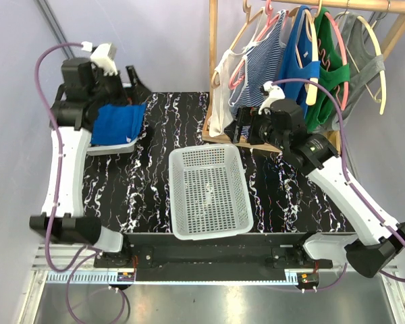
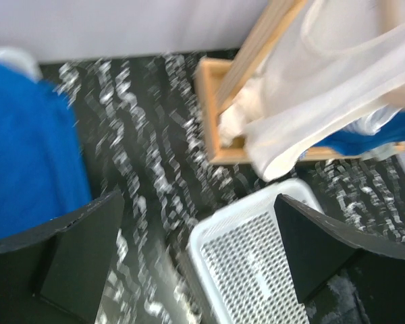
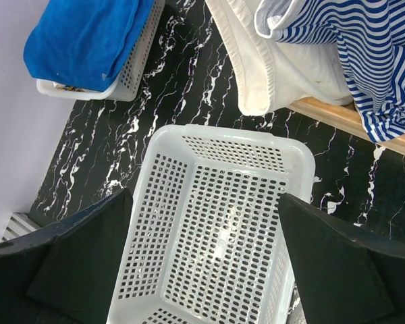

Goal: Remove the tank top from the hanger
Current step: Pick up the hanger from the clothesline.

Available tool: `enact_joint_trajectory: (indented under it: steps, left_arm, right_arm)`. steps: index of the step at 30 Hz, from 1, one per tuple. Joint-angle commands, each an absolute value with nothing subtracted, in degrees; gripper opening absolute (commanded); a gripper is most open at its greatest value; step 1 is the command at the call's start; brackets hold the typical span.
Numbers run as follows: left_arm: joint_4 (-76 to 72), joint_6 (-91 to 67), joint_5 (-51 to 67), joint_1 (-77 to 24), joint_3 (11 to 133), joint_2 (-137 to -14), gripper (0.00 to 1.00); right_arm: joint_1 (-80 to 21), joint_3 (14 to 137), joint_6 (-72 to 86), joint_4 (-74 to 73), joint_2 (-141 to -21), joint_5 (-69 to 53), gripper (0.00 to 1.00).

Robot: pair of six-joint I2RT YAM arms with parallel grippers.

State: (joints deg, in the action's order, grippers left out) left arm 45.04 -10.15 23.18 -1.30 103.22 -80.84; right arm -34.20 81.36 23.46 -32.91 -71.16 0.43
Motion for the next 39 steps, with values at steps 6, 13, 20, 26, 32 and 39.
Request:
enact_joint_trajectory:
  steps: [6, 13, 20, 26, 32, 39]
  left_arm:
    - [29.6, -13.1, 21.9, -15.0, 128.0, -95.7, 0.99]
    - [24.6, -14.4, 20.6, -22.9, 137.0, -104.2, 0.99]
    - [15.5, -17.4, 29.0, -23.5, 134.5, -107.5, 0.99]
    - [17.1, -8.9, 24.9, -26.0, 134.7, -109.5, 0.99]
    - [16.6, -7.9, 22.0, -27.1, 135.4, -111.4, 0.99]
    - [16.3, -3.3, 18.0, -29.3, 135.4, -113.1, 0.99]
  right_arm:
    - [-35.3, 78.1, 21.4, -30.7, -63.0, 0.7, 0.99]
    - [-35.3, 72.5, 21.8, -30.6, -58.4, 1.4, 1.00]
    - [-35.3, 69.3, 22.4, -30.6, -57.0, 2.0, 0.99]
    - [-35.3, 67.5, 23.1, -29.4, -55.2, 2.0, 0.99]
    - [-35.3, 66.8, 23.8, -29.2, -54.4, 1.8, 0.98]
    - [-35.3, 67.7, 23.6, -30.3, -53.0, 1.8, 0.98]
